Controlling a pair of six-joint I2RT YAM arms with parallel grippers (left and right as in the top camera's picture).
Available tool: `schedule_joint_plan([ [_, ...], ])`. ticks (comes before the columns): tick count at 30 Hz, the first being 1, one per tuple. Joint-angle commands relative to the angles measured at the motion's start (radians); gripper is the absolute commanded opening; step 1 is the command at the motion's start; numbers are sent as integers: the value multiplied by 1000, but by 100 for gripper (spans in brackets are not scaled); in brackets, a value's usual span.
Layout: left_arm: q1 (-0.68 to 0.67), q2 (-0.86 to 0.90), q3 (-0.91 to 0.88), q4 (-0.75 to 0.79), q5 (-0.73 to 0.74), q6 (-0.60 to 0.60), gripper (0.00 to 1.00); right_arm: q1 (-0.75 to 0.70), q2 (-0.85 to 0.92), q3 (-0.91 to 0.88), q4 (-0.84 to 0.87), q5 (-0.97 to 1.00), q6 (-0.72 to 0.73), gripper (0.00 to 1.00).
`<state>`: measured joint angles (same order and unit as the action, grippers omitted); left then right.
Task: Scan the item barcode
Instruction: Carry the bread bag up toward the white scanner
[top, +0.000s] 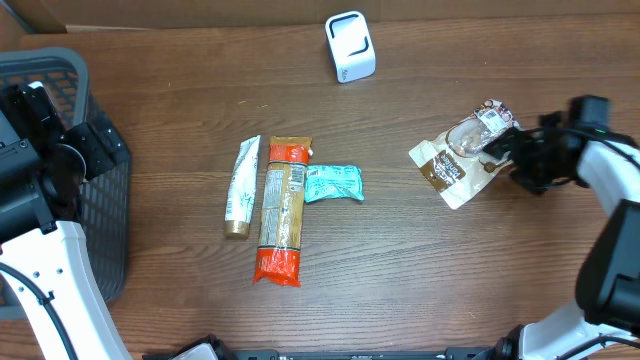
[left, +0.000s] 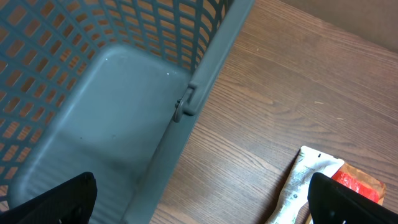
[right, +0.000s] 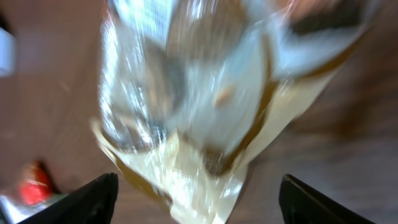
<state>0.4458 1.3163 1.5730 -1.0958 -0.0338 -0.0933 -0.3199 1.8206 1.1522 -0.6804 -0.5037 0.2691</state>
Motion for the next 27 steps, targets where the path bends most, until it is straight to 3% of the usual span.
schedule_joint_plan([
  [1, 3, 4, -4, 0, 8, 27, 100, -60, -4, -54, 59, -177, -43, 89],
  [4, 3, 4, -4, 0, 8, 27, 100, -69, 6, -118, 155, -224, -40, 93],
  [13, 3, 4, -4, 0, 8, 27, 100, -9, 108, -187, 381, -268, 42, 91],
  [19, 3, 4, -4, 0, 8, 27, 99, 122, 230, -187, 645, -221, 265, 88],
  [21, 3, 4, -4, 0, 8, 27, 100, 161, 262, -187, 700, -161, 344, 81],
  [25, 3, 4, -4, 0, 8, 27, 100, 203, 278, -187, 756, -96, 389, 45],
  [27, 3, 4, -4, 0, 8, 27, 99, 208, 278, -187, 774, -109, 381, 34],
])
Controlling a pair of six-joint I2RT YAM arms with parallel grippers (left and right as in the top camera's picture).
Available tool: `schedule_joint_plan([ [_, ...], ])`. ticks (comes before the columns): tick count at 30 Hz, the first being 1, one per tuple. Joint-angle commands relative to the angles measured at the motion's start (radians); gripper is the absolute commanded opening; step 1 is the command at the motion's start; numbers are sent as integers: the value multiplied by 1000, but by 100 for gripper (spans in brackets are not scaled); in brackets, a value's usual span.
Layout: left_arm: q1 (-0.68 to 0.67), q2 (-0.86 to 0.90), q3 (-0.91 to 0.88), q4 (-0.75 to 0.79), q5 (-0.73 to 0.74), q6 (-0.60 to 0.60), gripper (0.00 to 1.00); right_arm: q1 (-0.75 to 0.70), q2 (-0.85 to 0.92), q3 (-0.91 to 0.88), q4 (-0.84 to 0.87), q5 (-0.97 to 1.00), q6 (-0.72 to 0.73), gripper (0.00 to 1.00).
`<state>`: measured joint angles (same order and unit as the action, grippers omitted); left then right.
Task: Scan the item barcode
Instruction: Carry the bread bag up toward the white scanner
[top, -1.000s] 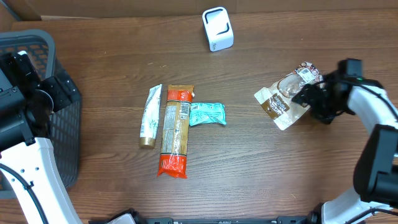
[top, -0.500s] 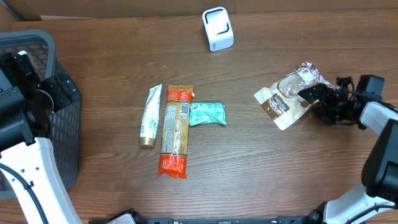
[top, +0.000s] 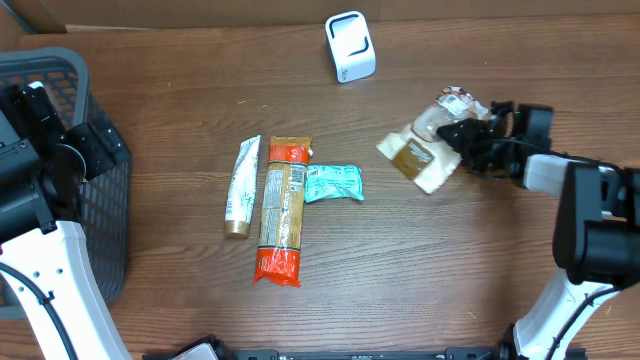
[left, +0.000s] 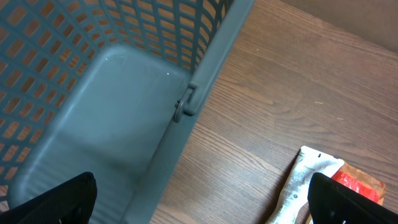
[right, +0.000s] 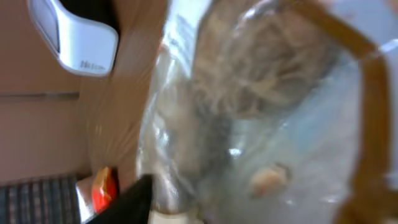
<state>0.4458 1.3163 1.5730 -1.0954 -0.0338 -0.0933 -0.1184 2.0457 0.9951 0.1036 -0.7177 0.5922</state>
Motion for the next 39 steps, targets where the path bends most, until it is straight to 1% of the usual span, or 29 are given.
schedule_joint_plan([
  [1, 3, 4, -4, 0, 8, 27, 100, 6, 53, -29, -9, 93, 40, 27],
  [3, 3, 4, -4, 0, 8, 27, 100, 6, 53, -29, -23, 88, 18, 9],
  [4, 3, 4, -4, 0, 9, 27, 100, 5, 53, -28, -27, 84, 17, 4],
  [7, 3, 4, -4, 0, 8, 27, 100, 5, 52, -6, -35, -8, -1, 4],
  [9, 3, 4, -4, 0, 8, 27, 100, 5, 47, 27, -72, -89, -27, 4],
  [11, 3, 4, -4, 0, 8, 27, 99, 5, 38, 68, -150, -131, -58, 4],
  [12, 3, 4, -4, 0, 8, 27, 100, 6, 29, 98, -222, -144, -94, 4],
  [14, 3, 4, -4, 0, 8, 27, 100, 10, 8, 154, -359, -163, -183, 4],
  [20, 3, 4, -4, 0, 8, 27, 99, 30, -103, 320, -790, -177, -552, 4],
  [22, 3, 4, -4, 0, 8, 27, 100, 33, -145, 372, -909, -174, -666, 4],
  [24, 3, 4, -4, 0, 8, 27, 99, 39, -175, 409, -987, -174, -756, 4],
  [27, 3, 4, -4, 0, 8, 27, 99, 61, -201, 445, -1066, -174, -899, 4],
  [29, 3, 4, -4, 0, 8, 27, 100, 84, -206, 452, -1087, -175, -935, 4],
  [32, 3, 4, -4, 0, 8, 27, 100, 122, -204, 451, -1106, -174, -942, 4],
  [39, 3, 4, -4, 0, 8, 27, 100, 239, -204, 451, -1174, -174, -1179, 4],
])
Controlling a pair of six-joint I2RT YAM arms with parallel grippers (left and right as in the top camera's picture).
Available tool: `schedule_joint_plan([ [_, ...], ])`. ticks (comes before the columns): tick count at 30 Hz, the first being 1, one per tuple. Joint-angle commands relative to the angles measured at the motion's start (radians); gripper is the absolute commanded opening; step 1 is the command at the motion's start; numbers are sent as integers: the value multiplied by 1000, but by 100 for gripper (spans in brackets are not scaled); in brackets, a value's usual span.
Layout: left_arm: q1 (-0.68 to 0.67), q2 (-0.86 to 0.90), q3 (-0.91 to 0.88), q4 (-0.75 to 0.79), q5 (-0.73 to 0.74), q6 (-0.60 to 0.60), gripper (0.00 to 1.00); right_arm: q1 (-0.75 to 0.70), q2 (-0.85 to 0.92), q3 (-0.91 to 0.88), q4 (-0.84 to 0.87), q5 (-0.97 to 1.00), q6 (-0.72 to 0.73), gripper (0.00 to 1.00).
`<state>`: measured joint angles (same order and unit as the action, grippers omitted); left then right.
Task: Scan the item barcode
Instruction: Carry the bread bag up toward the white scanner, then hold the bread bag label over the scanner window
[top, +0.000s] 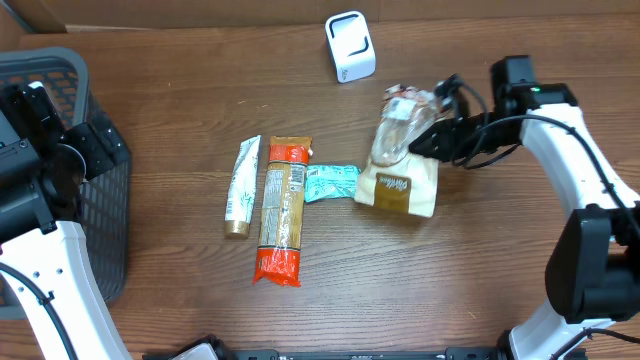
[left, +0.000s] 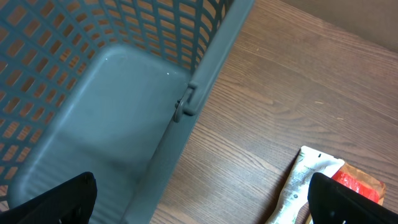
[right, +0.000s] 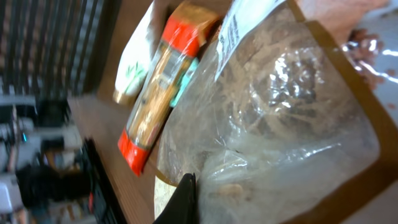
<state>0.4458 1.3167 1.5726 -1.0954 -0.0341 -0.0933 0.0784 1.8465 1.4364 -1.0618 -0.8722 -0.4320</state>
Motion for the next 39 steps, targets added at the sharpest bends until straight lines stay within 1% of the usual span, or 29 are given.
schedule_joint_plan([
  [1, 3, 4, -4, 0, 9, 27, 99, 58, -5, 10, -13, -20, -177, 4],
  [4, 3, 4, -4, 0, 9, 27, 100, 89, -5, 11, -14, -32, -206, 4],
  [7, 3, 4, -4, 0, 9, 27, 100, 97, -5, 22, -26, -93, -230, 4],
  [10, 3, 4, -4, 0, 9, 27, 100, 97, -6, 53, -87, -192, -297, 4],
  [14, 3, 4, -4, 0, 9, 27, 100, 96, -6, 108, -180, -233, -358, 4],
  [21, 3, 4, -4, 0, 9, 27, 99, 96, -6, 121, -217, -224, -349, 4],
  [23, 3, 4, -4, 0, 9, 27, 100, 94, -6, 121, -219, -200, -317, 4],
  [26, 3, 4, -4, 0, 9, 27, 100, 76, -6, 121, -212, -230, -306, 4],
  [28, 3, 4, -4, 0, 9, 27, 99, 60, -6, 121, -193, -269, -306, 4],
  [30, 3, 4, -4, 0, 9, 27, 100, 47, -6, 121, -137, -292, -299, 4],
  [31, 3, 4, -4, 0, 9, 27, 100, 45, -6, 121, -69, -269, -259, 4],
  [33, 3, 4, -4, 0, 9, 27, 100, 50, -6, 121, 94, -140, -71, 4],
  [35, 3, 4, -4, 0, 9, 27, 100, 75, -6, 121, 254, 85, 133, 4],
  [36, 3, 4, -4, 0, 9, 27, 99, 93, -6, 121, 321, 205, 200, 4],
  [37, 3, 4, -4, 0, 9, 27, 100, 113, -6, 121, 381, 320, 239, 4],
  [39, 3, 4, -4, 0, 9, 27, 99, 150, -6, 121, 471, 517, 273, 4],
])
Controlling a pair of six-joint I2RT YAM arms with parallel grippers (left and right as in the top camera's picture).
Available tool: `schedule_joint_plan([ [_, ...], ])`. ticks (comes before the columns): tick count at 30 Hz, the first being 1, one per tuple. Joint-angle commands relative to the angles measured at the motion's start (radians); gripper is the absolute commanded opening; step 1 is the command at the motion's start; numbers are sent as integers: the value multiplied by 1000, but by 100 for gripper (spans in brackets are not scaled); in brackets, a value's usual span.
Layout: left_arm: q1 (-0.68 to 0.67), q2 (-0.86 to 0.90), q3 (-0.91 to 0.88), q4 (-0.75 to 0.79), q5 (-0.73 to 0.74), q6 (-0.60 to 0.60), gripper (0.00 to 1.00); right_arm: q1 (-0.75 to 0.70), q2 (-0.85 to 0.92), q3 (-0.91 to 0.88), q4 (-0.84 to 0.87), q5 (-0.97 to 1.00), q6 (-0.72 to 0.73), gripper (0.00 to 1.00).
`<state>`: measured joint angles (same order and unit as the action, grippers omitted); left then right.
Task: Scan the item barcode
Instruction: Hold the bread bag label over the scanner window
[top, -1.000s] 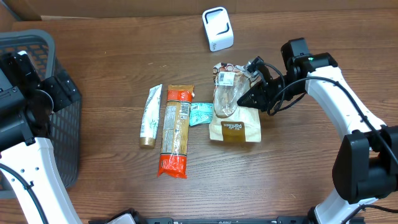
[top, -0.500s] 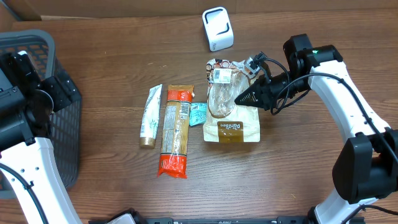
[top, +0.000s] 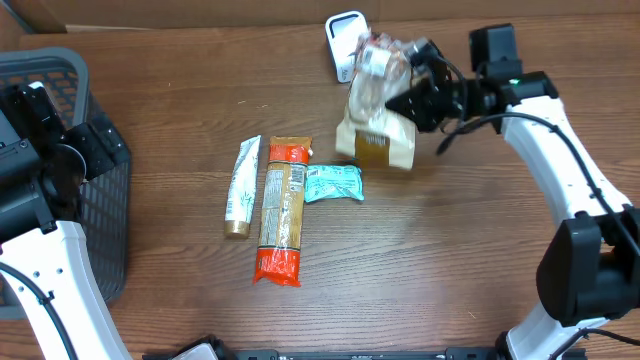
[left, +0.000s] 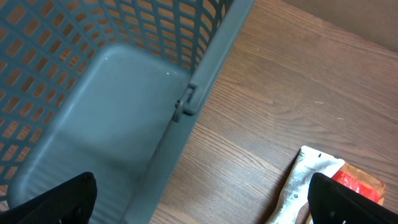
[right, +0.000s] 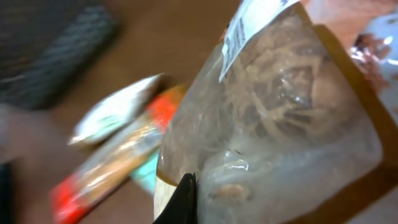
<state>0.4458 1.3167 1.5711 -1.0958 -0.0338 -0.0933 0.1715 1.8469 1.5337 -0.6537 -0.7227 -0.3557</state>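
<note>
A clear-and-tan snack pouch (top: 378, 100) hangs above the table at the back, right in front of the white scanner (top: 342, 32), which it partly covers. My right gripper (top: 414, 97) is shut on the pouch's right edge. In the right wrist view the pouch (right: 280, 118) fills the frame, with a white printed label (right: 247, 26) at its top and one dark finger (right: 185, 200) against it. My left gripper (left: 202, 202) hangs open beside the basket, holding nothing.
A grey mesh basket (top: 50, 85) stands at the left edge. In the middle lie a white tube (top: 240, 188), a long orange-red packet (top: 282, 210) and a small teal packet (top: 332, 183). The tube (left: 308, 180) also shows in the left wrist view.
My right gripper has carried the pouch from over the teal packet's right side to the back, up against the scanner. The left arm has not moved.
The pouch was at the right of the table in my right gripper. It then stood further left and back, then near the middle by the teal packet, and now it is in front of the scanner. The left arm stayed by the basket throughout.
</note>
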Motion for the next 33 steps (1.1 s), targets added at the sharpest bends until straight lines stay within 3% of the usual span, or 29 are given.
schedule_joint_plan([
  [1, 3, 4, -2, 0, 8, 27, 100, 76, -6, 24, 102, 467, 199, 4],
  [6, 3, 4, -2, 0, 9, 27, 99, 159, -2, 24, 282, 913, 27, 4],
  [9, 3, 4, -2, 0, 8, 27, 99, 196, 16, 24, 402, 1061, -137, 4],
  [21, 3, 4, -2, 0, 8, 27, 100, 222, 243, 24, 875, 1277, -590, 3],
  [26, 3, 4, -2, 0, 8, 27, 99, 261, 356, 24, 996, 1334, -833, 3],
  [33, 3, 4, -2, 0, 8, 27, 100, 283, 459, 24, 1120, 1369, -1034, 3],
])
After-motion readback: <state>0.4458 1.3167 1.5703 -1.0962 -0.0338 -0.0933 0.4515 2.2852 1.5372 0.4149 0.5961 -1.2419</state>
